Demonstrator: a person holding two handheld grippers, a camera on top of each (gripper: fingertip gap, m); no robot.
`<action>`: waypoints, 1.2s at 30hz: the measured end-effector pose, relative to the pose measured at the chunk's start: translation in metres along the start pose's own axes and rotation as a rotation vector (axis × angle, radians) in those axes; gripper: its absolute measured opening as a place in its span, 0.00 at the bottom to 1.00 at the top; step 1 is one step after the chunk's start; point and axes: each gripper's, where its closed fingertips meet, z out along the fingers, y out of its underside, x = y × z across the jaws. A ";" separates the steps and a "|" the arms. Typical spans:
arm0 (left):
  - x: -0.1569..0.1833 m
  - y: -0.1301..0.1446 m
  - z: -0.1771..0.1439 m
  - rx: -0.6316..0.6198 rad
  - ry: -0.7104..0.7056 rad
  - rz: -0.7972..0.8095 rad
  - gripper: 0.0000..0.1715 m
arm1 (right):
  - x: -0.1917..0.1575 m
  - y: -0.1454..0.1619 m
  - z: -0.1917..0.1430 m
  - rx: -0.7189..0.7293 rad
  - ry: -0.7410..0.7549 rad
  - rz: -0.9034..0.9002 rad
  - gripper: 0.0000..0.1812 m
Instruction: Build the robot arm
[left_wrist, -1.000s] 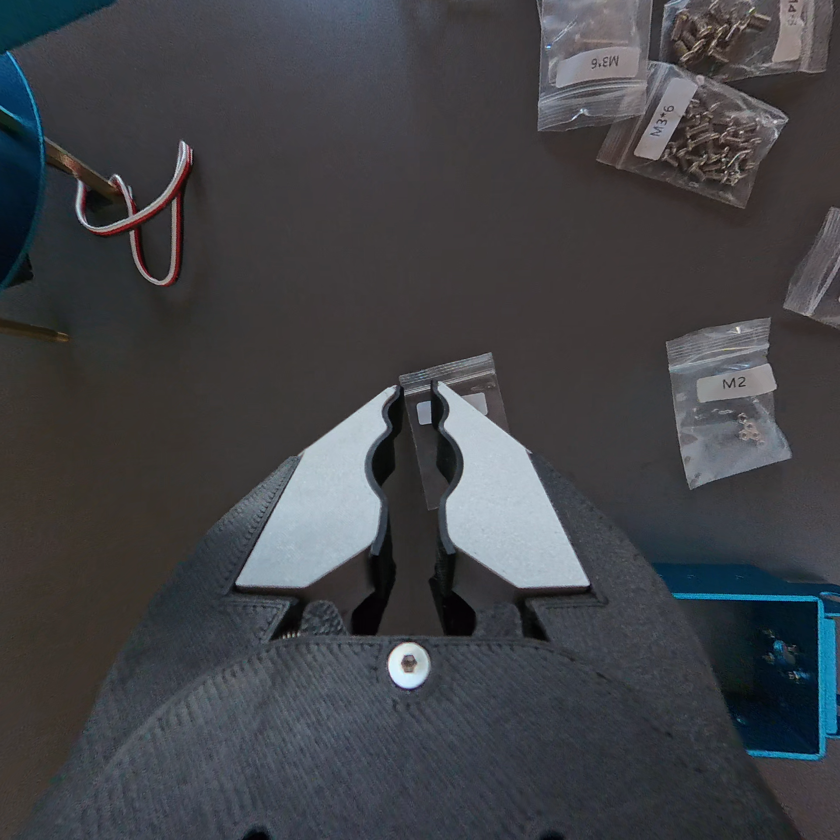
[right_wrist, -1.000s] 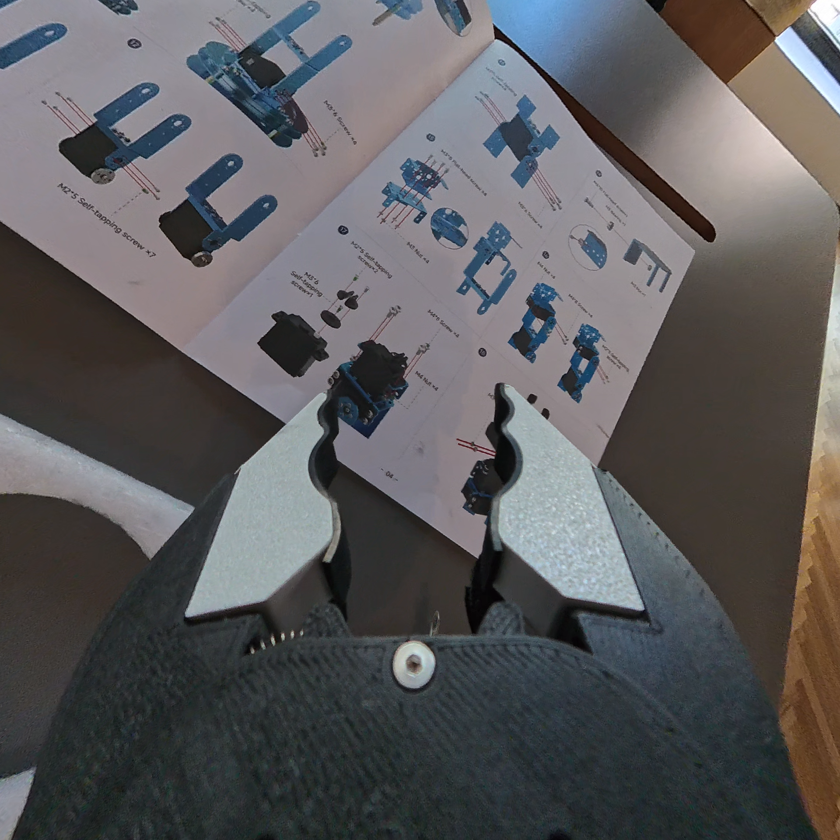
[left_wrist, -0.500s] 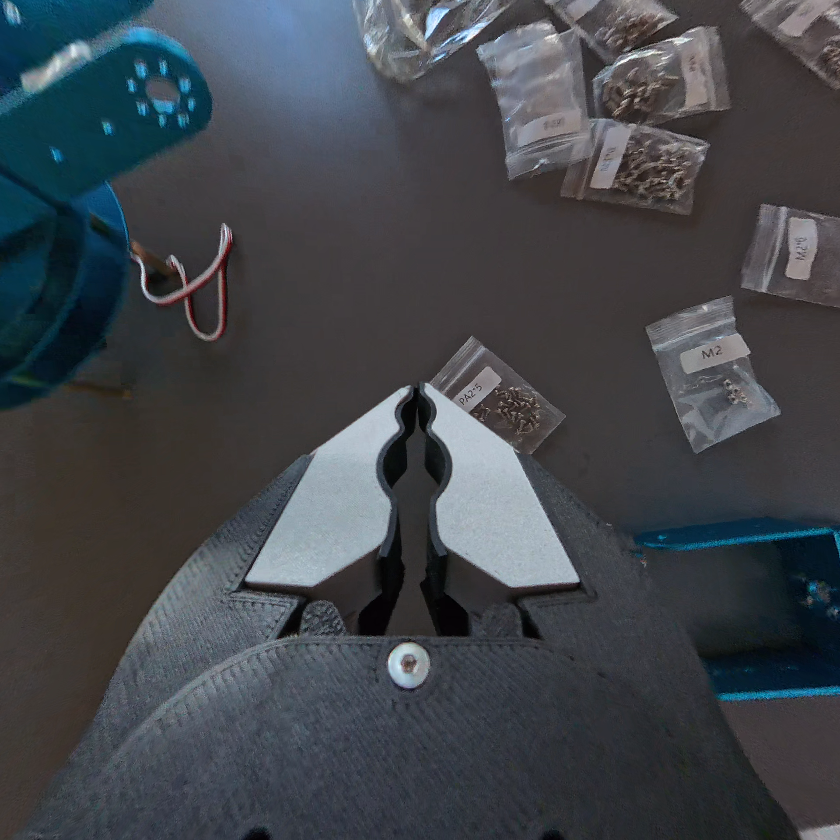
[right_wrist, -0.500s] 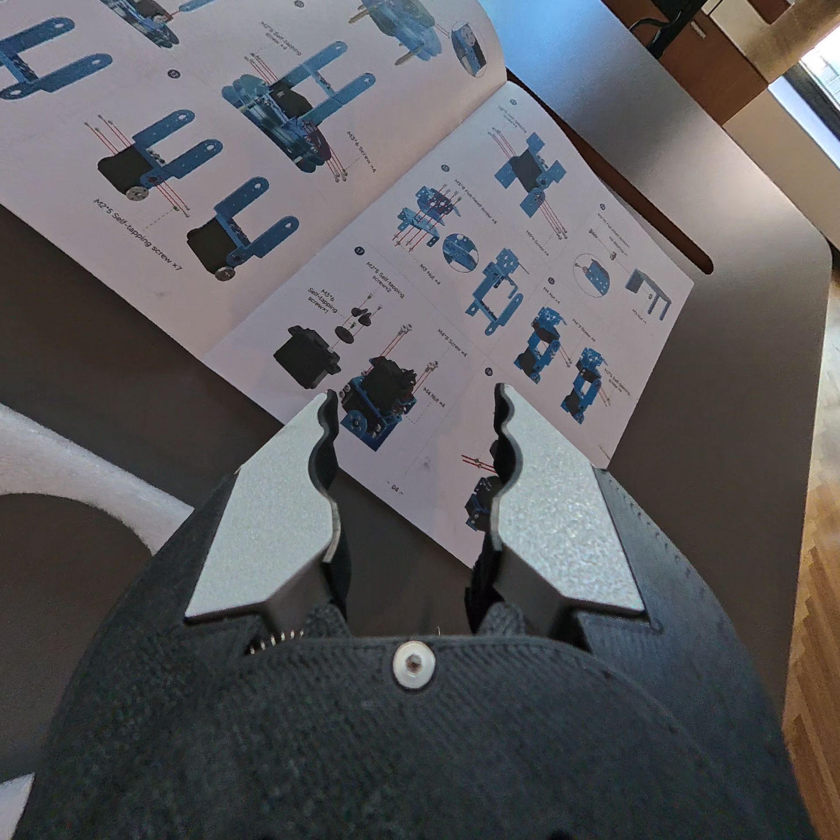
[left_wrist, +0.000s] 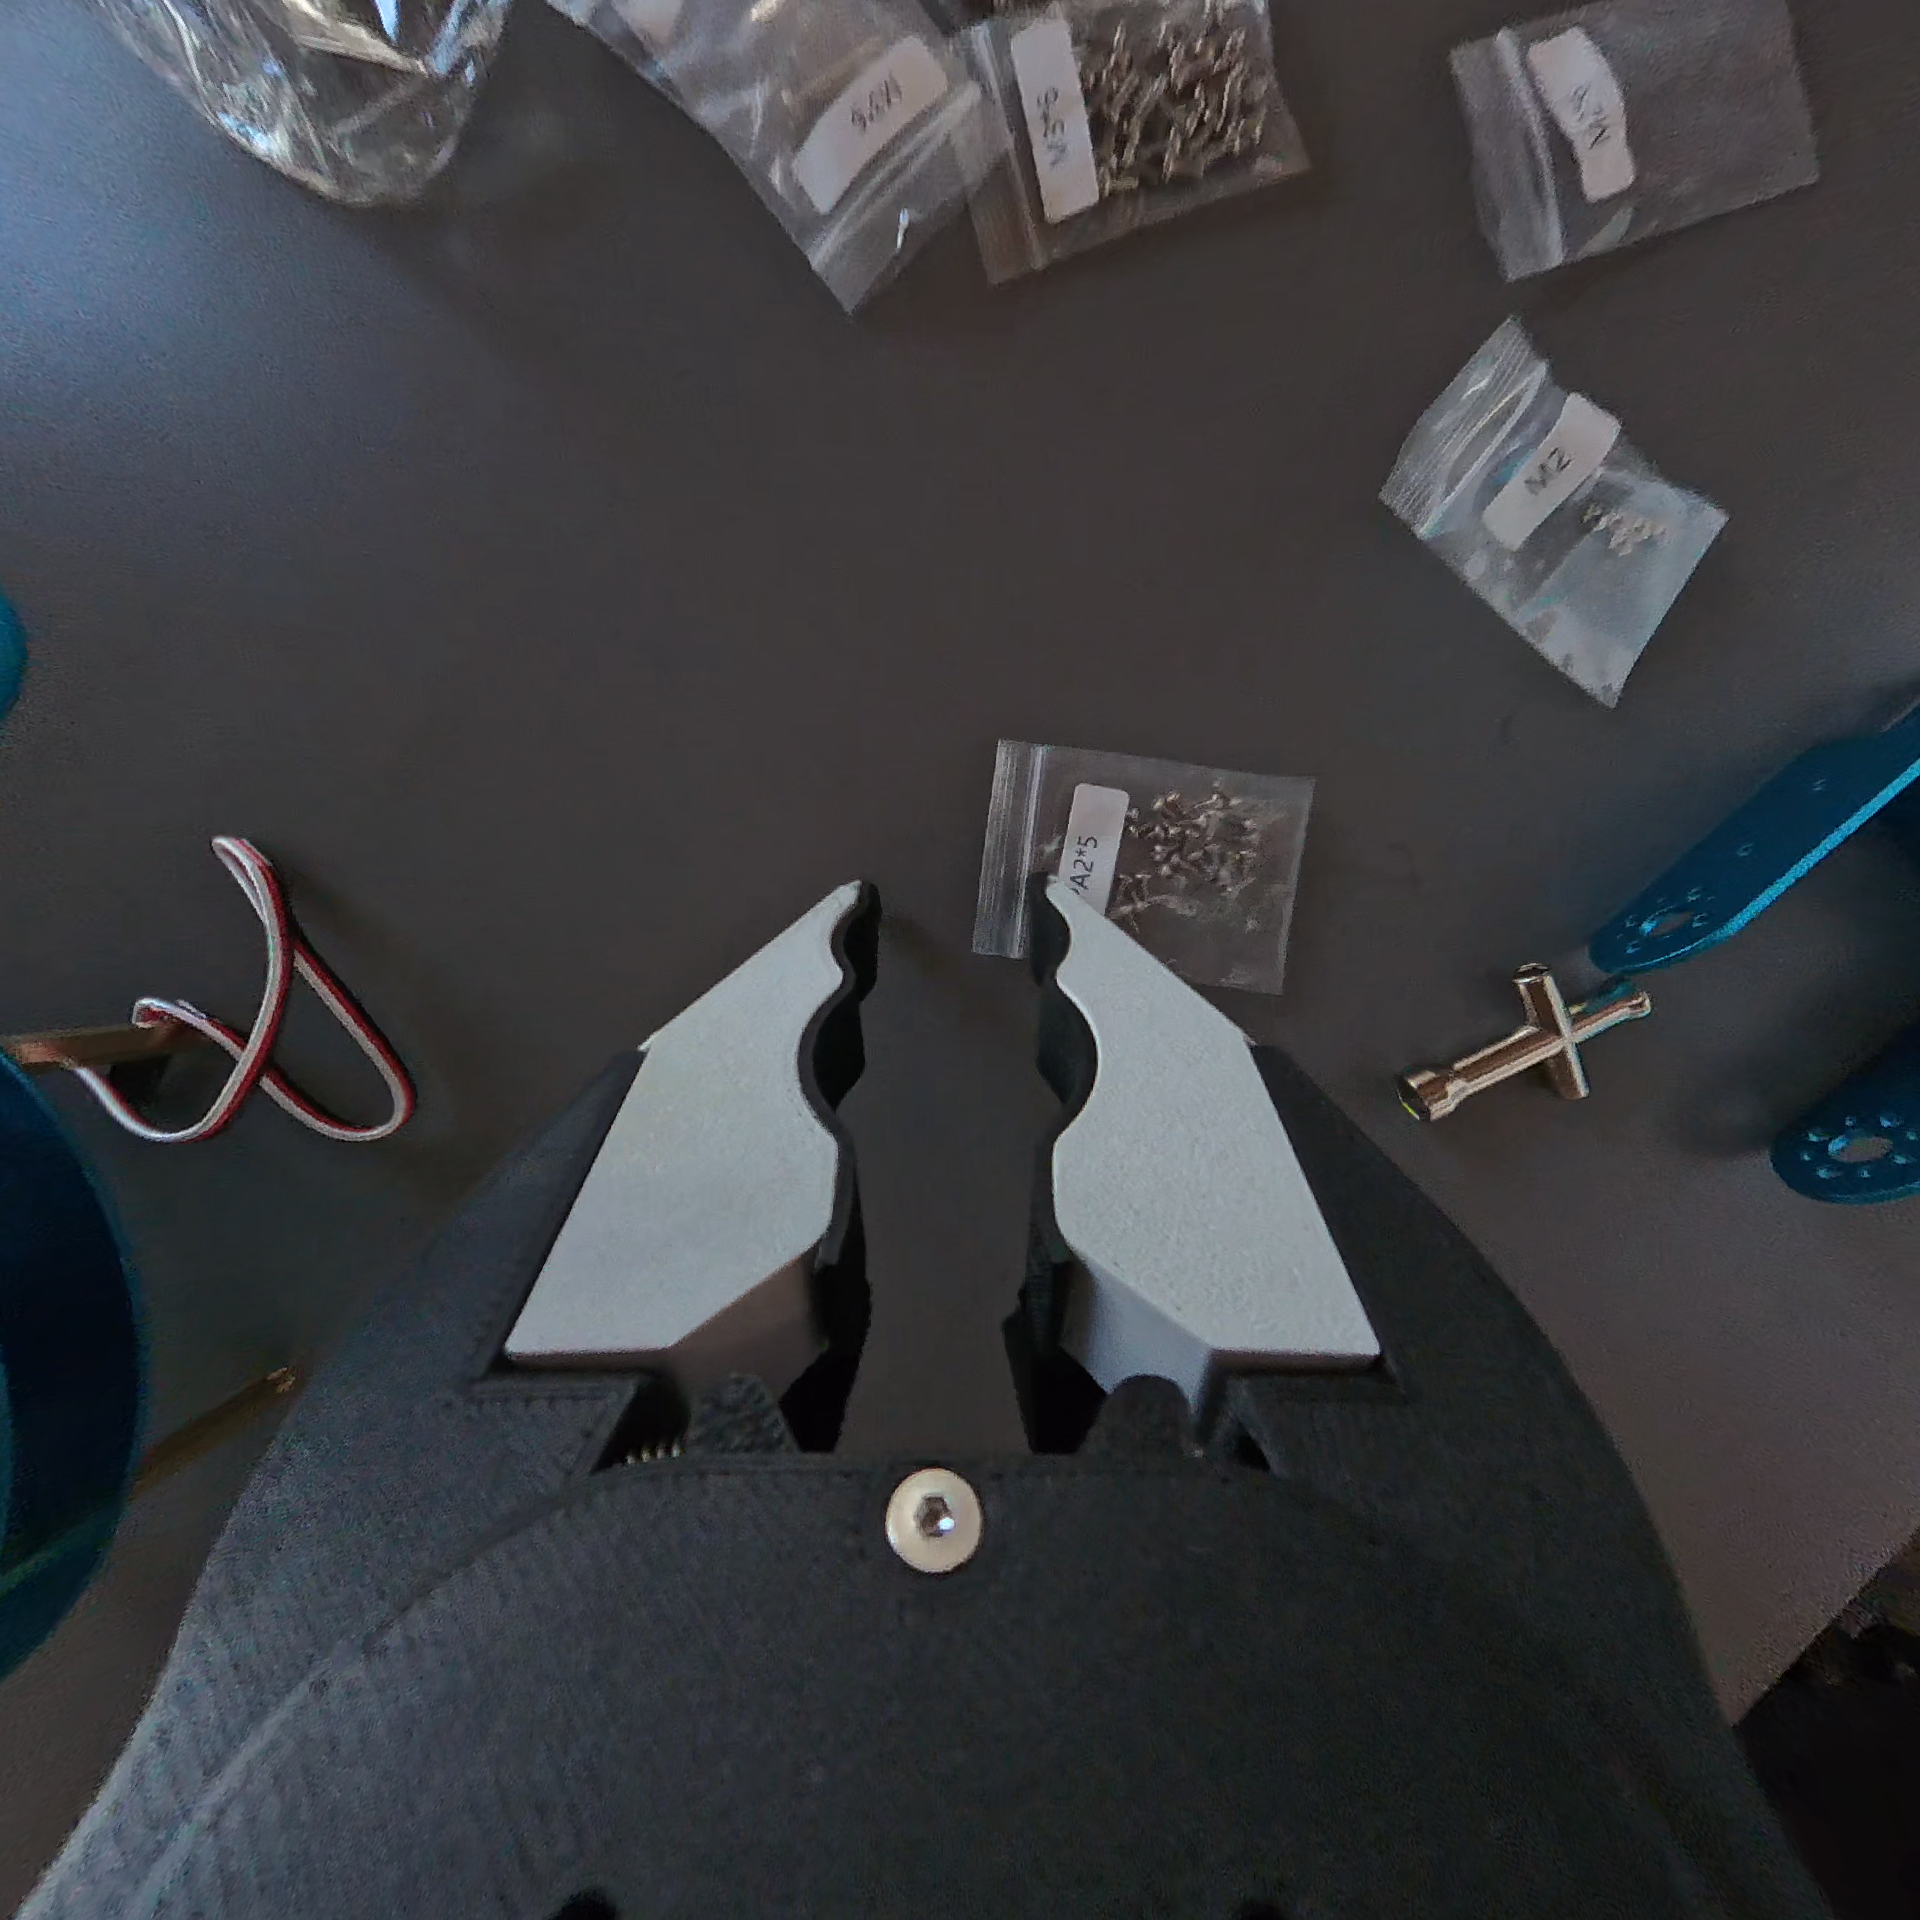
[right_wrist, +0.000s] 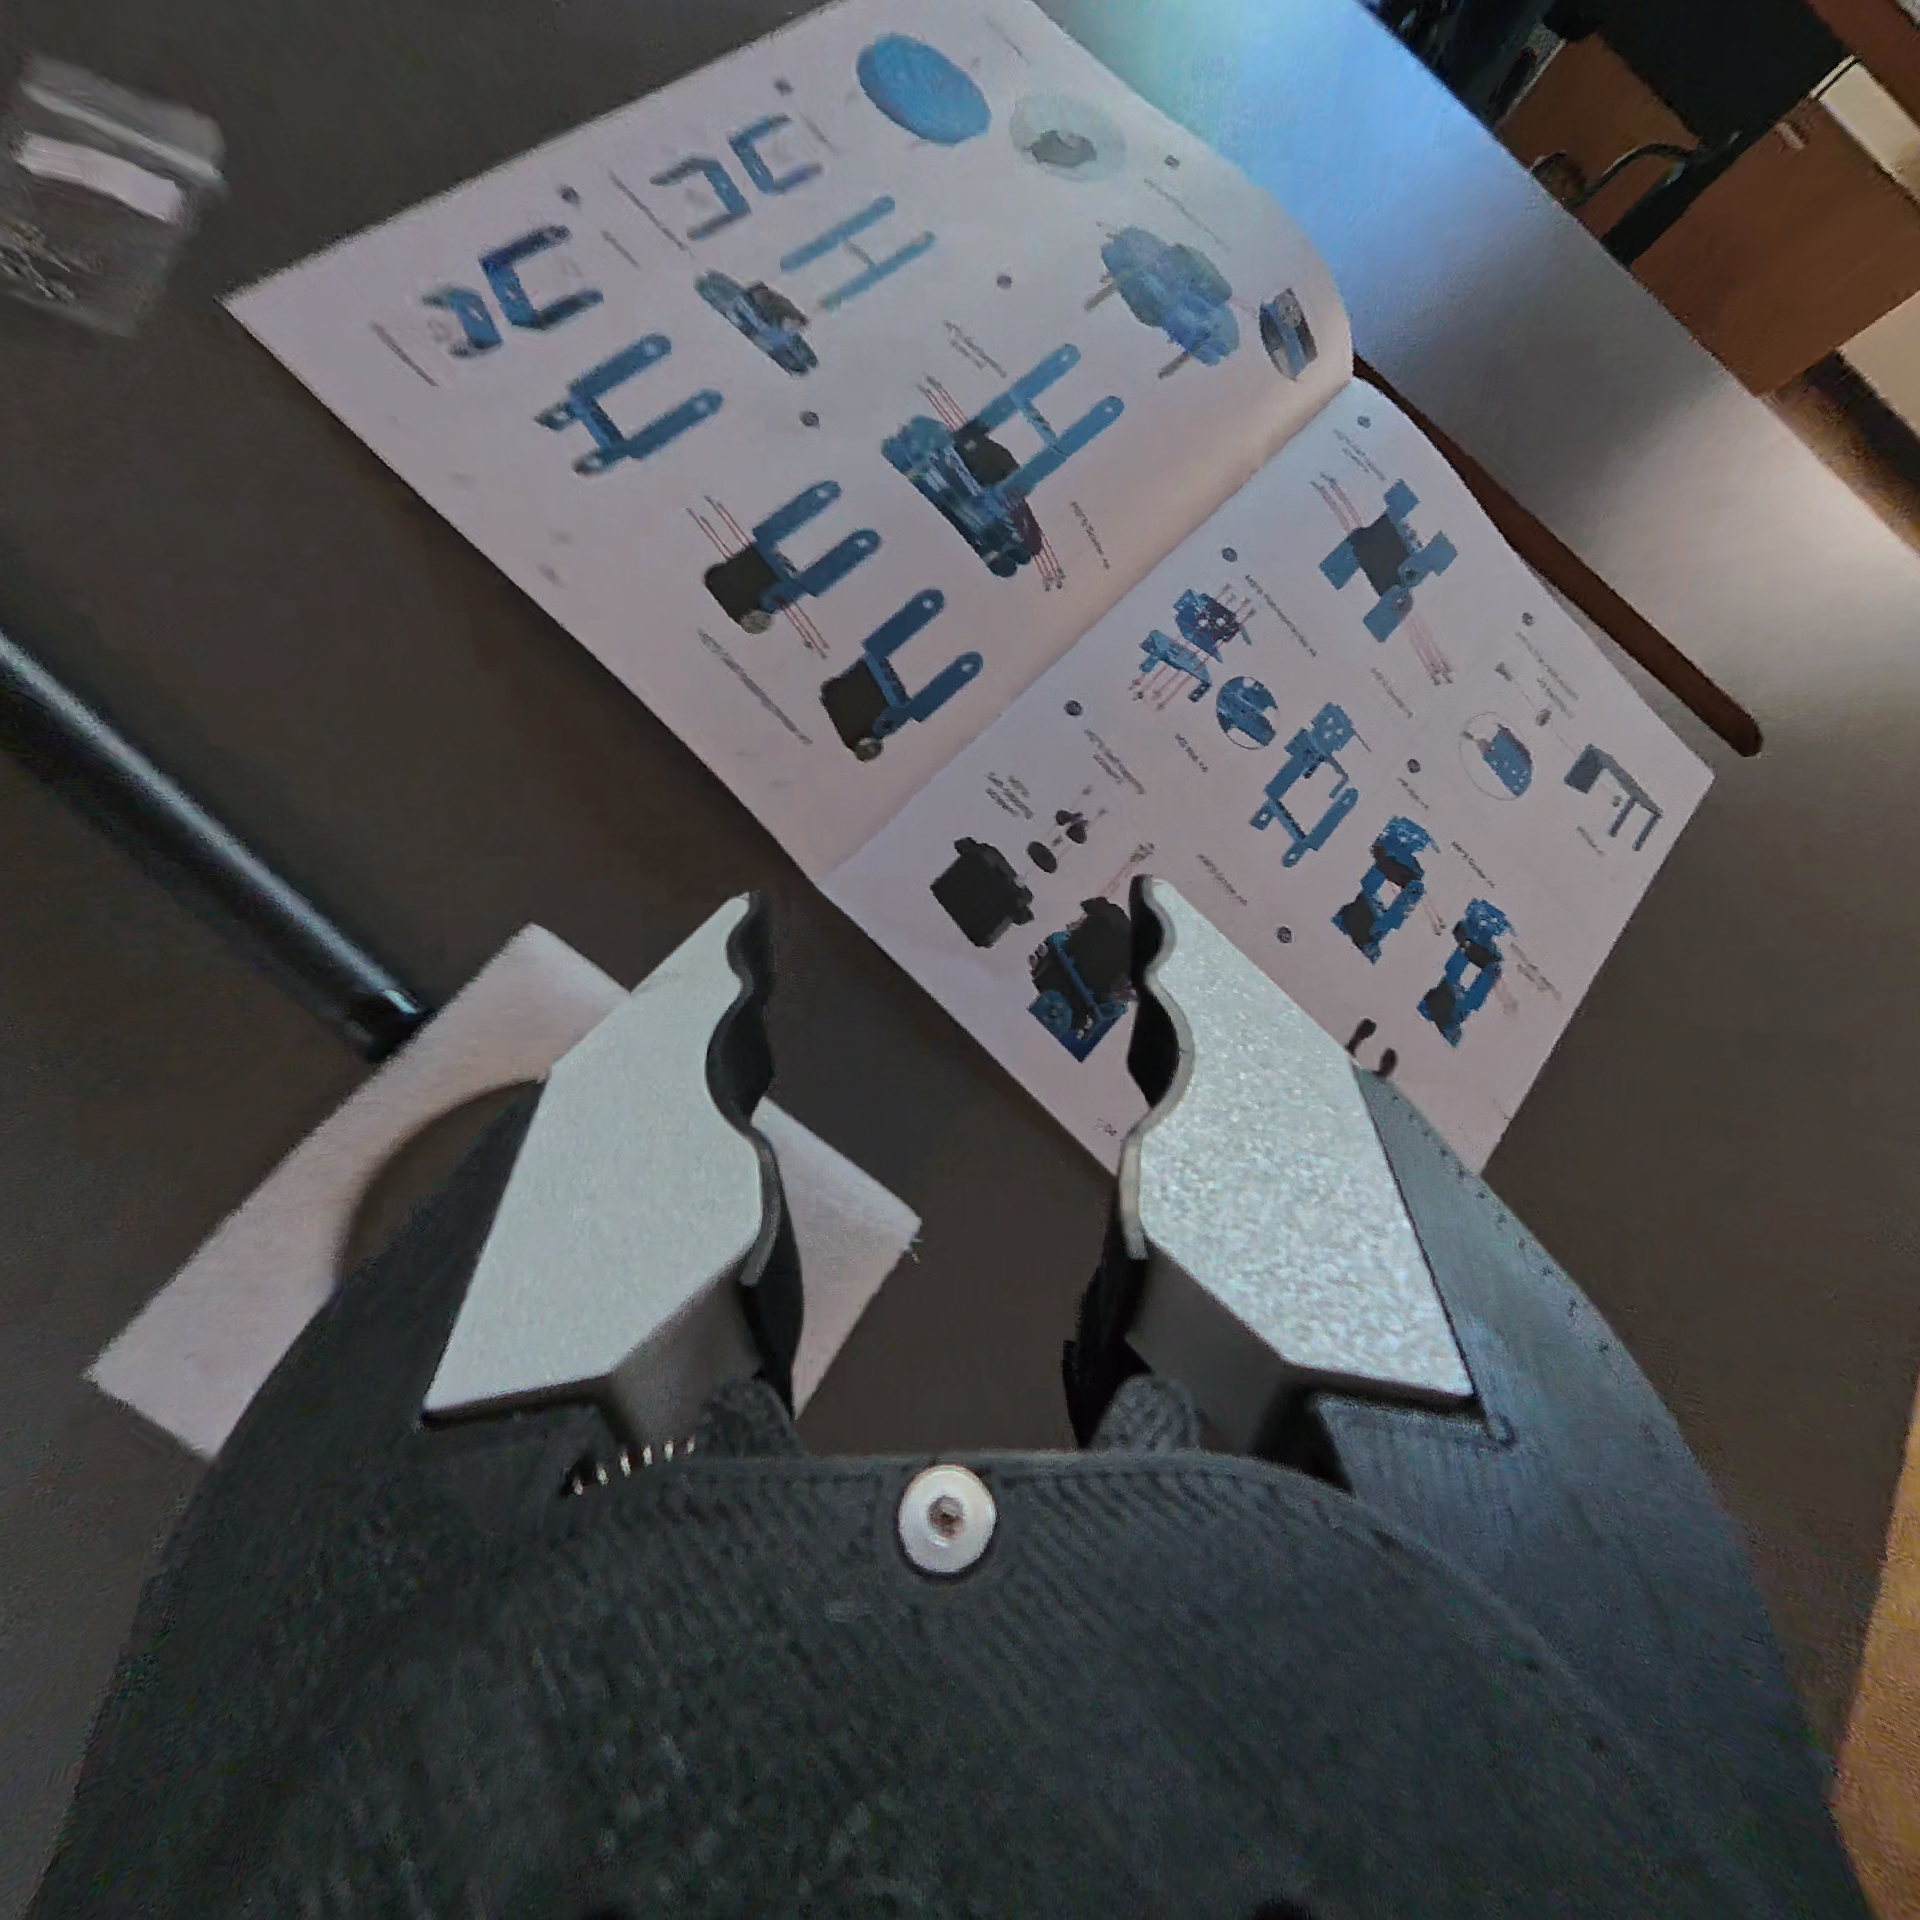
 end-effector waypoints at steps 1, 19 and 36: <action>0.000 0.002 0.000 0.006 -0.002 0.007 0.17 | -0.004 -0.007 -0.006 0.023 0.000 0.008 0.37; -0.001 -0.002 -0.028 0.273 -0.073 0.110 0.00 | -0.156 -0.057 -0.011 0.070 -0.202 -0.107 0.37; 0.006 0.002 -0.061 0.517 0.203 0.201 0.00 | -0.455 -0.221 0.059 0.139 -0.888 -0.180 0.46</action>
